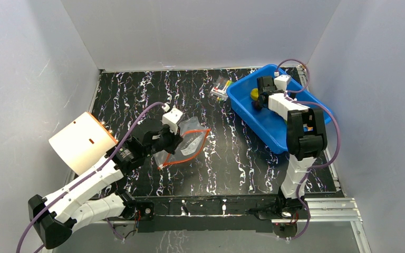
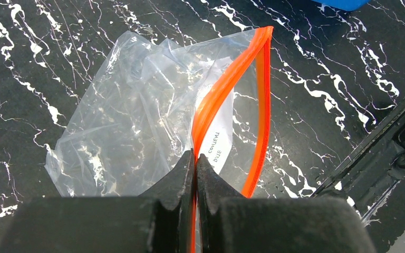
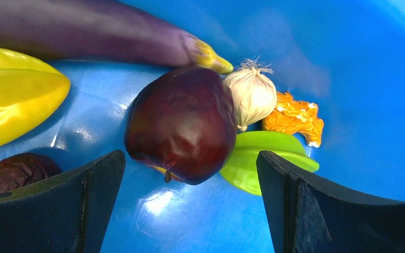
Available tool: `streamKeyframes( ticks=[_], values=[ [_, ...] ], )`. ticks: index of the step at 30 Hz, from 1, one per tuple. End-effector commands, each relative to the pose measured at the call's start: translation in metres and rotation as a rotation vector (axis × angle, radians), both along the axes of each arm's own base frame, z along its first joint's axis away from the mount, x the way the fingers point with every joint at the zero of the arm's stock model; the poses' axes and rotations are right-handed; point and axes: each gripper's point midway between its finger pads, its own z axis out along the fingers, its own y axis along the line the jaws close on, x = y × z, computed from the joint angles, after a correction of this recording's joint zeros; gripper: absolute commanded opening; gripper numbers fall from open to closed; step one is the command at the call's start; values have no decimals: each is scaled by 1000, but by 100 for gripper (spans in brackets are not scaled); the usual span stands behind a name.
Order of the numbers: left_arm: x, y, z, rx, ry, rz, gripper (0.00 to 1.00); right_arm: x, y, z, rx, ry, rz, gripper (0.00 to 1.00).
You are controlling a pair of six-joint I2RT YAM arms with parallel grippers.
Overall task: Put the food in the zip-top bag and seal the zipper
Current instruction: Pick up the fake vegetable from the bin.
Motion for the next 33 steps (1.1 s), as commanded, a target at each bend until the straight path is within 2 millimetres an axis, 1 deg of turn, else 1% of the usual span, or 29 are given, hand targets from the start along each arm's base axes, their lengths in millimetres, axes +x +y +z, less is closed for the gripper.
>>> streamKeyframes(
  ticks=[1, 4, 9, 15, 19, 26, 33],
  values=[
    [3, 4, 4, -5, -26, 15, 0, 18, 3, 6, 16, -74, -5, 95],
    [4, 4, 1, 5, -18, 18, 0, 17, 3, 0, 15, -66, 0, 93],
    [4, 4, -1, 14, -17, 23, 0, 19, -2, -2, -22, -65, 4, 89],
    [6, 7, -1, 18, -24, 37, 0, 20, -6, -5, -47, -53, 1, 80],
    [7, 7, -2, 22, -24, 38, 0, 19, -9, -3, -67, -51, -1, 72],
    [9, 9, -2, 31, -32, 50, 0, 14, -10, 7, -69, -69, 2, 64],
    [11, 14, 0, 47, -56, 61, 0, 8, -5, 13, -38, -70, 17, 59]
  ],
)
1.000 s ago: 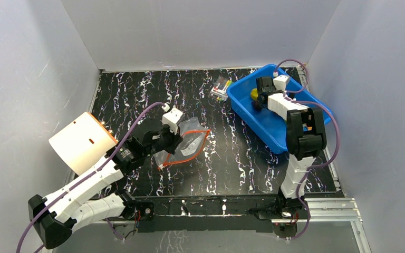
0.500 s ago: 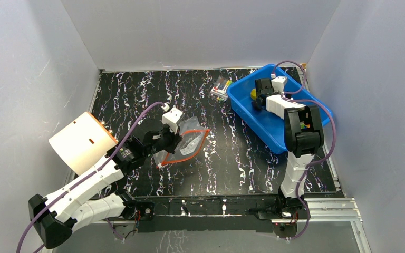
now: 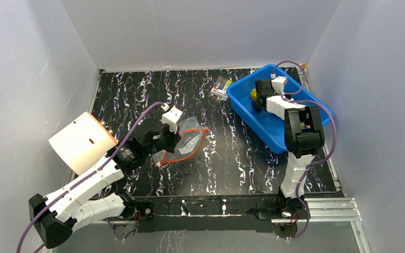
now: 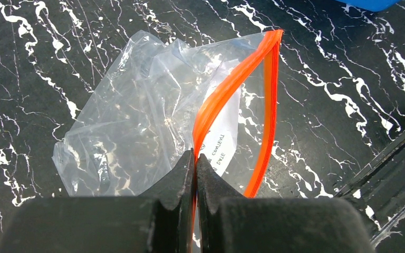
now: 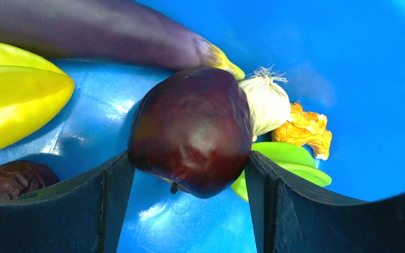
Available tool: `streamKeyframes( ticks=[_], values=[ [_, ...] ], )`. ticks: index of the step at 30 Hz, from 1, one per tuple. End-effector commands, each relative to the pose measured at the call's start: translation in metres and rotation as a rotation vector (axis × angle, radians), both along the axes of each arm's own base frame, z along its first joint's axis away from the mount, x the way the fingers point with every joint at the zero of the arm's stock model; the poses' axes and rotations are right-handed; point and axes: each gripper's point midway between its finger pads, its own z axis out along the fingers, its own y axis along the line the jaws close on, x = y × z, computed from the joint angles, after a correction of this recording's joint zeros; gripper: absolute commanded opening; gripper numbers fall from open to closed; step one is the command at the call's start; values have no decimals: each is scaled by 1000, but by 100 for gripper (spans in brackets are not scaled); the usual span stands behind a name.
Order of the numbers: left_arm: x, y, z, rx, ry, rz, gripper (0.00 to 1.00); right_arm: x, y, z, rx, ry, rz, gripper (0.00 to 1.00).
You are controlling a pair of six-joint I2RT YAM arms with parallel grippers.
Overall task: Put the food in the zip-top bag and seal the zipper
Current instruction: Pick up the fake vegetable from the bin.
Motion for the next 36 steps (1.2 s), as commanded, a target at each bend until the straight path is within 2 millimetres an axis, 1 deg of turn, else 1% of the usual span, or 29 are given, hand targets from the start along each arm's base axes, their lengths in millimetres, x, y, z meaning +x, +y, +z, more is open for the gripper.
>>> streamKeyframes(
  ticks=[1, 3, 9, 10, 11, 13, 18, 23, 26, 29, 36],
  values=[
    [4, 7, 2, 16, -38, 20, 0, 0, -1, 32, 13, -92, -14, 58],
    [5, 9, 3, 18, -47, 26, 0, -2, 2, 39, 21, -101, -7, 58],
    [6, 13, 7, 15, -69, 40, 0, -10, 17, 73, 48, -152, 34, 55],
    [6, 13, 7, 15, -71, 42, 0, -13, 19, 75, 52, -150, 39, 54],
    [6, 13, 8, 12, -74, 44, 0, -17, 22, 86, 63, -169, 49, 54],
    [6, 14, 8, 12, -77, 47, 0, -24, 27, 97, 83, -184, 68, 53],
    [8, 15, 6, 19, -76, 56, 0, -42, 51, 122, 166, -229, 150, 51],
    [7, 15, 6, 13, -77, 55, 0, -61, 82, 151, 238, -291, 258, 51],
    [8, 15, 7, 8, -82, 57, 0, -72, 104, 164, 290, -305, 327, 50],
    [9, 16, 8, 7, -88, 64, 0, -82, 131, 172, 354, -312, 433, 50],
    [10, 18, 8, 2, -96, 81, 0, -117, 198, 189, 556, -312, 688, 49]
  ],
)
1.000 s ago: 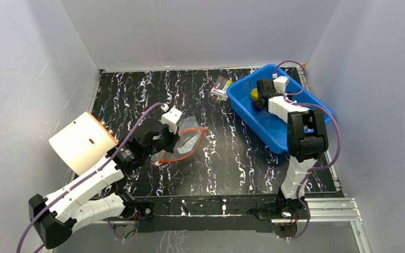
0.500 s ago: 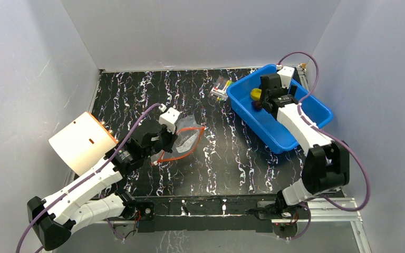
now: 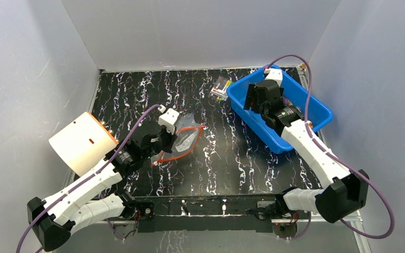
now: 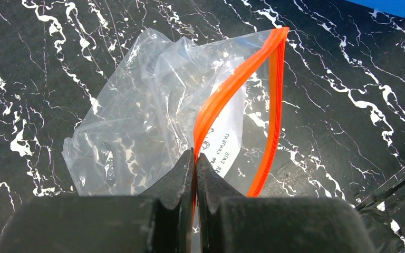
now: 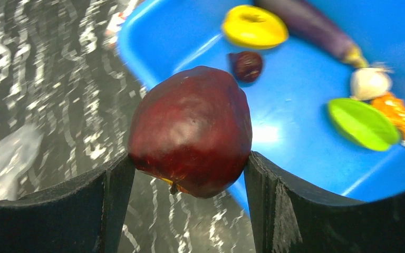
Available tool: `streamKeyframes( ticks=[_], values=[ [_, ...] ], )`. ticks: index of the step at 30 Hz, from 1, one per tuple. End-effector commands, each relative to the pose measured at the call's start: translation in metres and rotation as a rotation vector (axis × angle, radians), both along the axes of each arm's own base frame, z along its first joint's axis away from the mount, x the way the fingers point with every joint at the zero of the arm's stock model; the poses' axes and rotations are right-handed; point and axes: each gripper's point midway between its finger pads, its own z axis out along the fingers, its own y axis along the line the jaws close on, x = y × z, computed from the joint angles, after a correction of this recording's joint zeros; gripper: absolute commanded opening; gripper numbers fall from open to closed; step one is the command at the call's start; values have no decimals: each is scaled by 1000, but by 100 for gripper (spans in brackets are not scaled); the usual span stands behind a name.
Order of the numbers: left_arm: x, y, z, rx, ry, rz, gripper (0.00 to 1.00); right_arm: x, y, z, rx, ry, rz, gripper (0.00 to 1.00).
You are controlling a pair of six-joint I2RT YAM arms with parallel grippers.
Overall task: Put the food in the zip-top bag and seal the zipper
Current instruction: Pick up the fake vegetable from the bin, then place the fake vegetable in the zipper food storage bag.
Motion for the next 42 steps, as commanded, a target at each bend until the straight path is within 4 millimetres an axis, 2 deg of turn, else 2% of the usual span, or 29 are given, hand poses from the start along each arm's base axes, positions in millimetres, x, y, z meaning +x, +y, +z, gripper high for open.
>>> streamKeyframes(
  ticks=[1, 8, 21, 26, 33, 42],
  values=[
    [4, 3, 10, -24, -40, 24, 0, -27, 55, 18, 151, -22, 229, 49],
    [6, 1, 8, -22, -32, 27, 0, -75, 110, 29, 313, -7, 517, 50],
    [4, -8, 11, -71, -14, 11, 0, -167, 183, 45, 676, 44, 971, 49],
    [1, -9, 15, -93, -17, 3, 0, -174, 198, 33, 668, 70, 993, 49],
    [-4, -14, 20, -127, -26, -39, 0, -186, 222, 34, 749, 100, 1042, 49],
    [-8, -18, 20, -124, -19, -80, 0, -173, 239, 7, 702, 161, 990, 49]
  ],
)
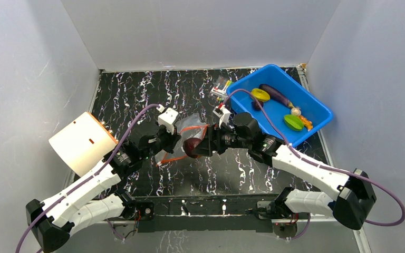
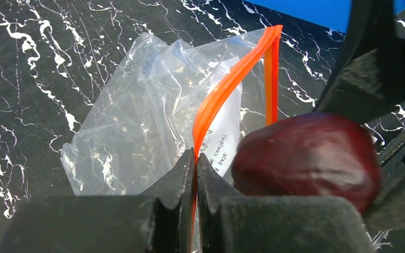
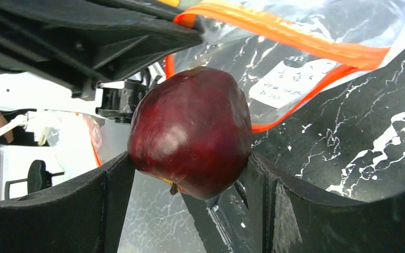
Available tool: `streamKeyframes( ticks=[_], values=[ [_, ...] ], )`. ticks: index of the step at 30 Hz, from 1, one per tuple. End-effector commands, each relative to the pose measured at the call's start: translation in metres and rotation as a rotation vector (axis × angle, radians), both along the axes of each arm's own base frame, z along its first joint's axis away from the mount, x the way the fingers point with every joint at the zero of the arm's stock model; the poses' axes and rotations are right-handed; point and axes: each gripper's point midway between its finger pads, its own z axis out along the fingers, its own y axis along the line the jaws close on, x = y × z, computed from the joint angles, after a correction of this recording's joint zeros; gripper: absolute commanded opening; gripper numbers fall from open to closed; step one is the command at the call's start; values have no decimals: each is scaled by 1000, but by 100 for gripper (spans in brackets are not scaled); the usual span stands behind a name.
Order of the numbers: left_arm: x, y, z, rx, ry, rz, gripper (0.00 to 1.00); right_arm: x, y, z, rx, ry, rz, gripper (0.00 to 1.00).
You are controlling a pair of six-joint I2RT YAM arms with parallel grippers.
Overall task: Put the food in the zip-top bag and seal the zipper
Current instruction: Place the fake vegetable in the zipper food storage bag.
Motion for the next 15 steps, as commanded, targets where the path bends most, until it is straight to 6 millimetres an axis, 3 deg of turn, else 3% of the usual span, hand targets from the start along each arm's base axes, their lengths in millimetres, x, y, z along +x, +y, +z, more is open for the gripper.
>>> streamKeyframes(
  ticks=[1, 15],
  values=[
    [-4, -4, 9, -31, -19, -36, 0, 15, 11, 14, 34, -49, -29, 49],
    [-9, -9, 16, -77, -21, -59, 0, 38, 11, -8, -28, 16, -157, 49]
  ],
)
